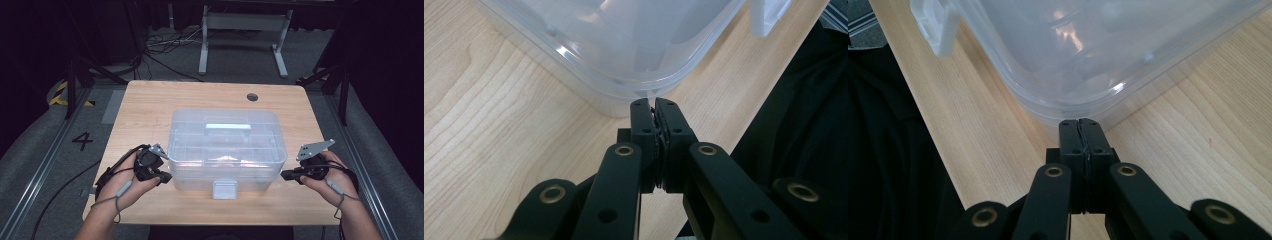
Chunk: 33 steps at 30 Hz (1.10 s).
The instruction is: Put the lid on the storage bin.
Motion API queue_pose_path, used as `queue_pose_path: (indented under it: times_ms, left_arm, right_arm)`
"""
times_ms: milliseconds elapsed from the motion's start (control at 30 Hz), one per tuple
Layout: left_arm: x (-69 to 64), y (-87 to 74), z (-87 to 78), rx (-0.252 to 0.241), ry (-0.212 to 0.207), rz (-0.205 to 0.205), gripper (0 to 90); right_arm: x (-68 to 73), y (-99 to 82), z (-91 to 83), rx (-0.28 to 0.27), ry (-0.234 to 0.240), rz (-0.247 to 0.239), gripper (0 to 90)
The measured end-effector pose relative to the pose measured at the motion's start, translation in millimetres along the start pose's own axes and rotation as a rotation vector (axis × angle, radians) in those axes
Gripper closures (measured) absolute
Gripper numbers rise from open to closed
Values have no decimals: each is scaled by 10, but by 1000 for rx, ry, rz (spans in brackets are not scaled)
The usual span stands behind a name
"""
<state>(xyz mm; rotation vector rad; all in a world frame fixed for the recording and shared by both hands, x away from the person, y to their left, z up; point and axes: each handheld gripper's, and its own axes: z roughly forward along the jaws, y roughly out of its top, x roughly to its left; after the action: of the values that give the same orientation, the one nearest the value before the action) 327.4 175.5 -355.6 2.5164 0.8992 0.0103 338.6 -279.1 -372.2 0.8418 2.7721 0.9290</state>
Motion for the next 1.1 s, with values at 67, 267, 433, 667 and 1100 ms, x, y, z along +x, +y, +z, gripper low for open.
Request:
queue_pose_path:
  times_ms: [67,267,433,667,1100]
  left_arm:
    - [1,-2,3,0,-3,0,875]
    - [1,-6,5,1,-9,-4,866]
    - [-3,-8,27,21,-15,4,861]
    - [9,-16,24,22,-13,2,853]
    - [84,-81,-235,-128,5,-23,815]
  right_arm:
    - [-3,-5,-1,-1,4,2,900]
    - [5,-6,-8,0,16,6,895]
    - [-3,-19,-15,-1,23,9,889]
    - [6,-26,-32,7,29,7,879]
    - [-51,-26,-222,-91,25,21,821]
